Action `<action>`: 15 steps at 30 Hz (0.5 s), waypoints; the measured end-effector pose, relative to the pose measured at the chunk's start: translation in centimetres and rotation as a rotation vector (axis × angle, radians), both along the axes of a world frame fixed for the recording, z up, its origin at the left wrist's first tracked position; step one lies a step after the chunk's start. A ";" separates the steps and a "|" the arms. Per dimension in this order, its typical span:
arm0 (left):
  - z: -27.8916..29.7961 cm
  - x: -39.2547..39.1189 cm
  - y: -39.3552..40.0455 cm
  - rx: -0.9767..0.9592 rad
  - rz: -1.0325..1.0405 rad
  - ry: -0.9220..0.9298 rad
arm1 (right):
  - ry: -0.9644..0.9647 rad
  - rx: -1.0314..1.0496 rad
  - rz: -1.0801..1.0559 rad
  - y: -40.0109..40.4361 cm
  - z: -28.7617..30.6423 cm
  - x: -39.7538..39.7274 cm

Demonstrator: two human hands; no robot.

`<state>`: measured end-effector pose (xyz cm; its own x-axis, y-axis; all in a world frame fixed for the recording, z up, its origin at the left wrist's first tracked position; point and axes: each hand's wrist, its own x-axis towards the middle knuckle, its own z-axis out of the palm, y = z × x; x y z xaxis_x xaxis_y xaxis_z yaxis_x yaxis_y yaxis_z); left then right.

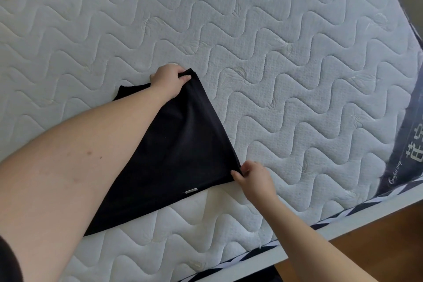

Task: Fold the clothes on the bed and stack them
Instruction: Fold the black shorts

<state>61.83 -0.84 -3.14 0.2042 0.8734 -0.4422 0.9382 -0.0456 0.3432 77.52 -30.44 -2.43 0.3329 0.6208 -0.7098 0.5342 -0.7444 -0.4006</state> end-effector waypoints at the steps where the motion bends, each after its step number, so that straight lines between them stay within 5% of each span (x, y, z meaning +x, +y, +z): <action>1: 0.0 -0.1 0.0 0.005 0.017 -0.021 | -0.001 -0.006 -0.020 -0.1 0.1 0.3; 7: -0.5 -0.5 -0.5 0.047 0.036 -0.139 | -0.033 0.010 -0.113 -0.8 0.5 1.2; 11: -0.4 -0.8 -0.3 -0.022 0.021 -0.199 | 0.120 0.129 -0.210 0.1 0.5 0.2; 15: 0.2 0.0 0.9 -0.119 -0.073 -0.096 | 0.122 0.023 -0.081 1.8 -0.1 -0.1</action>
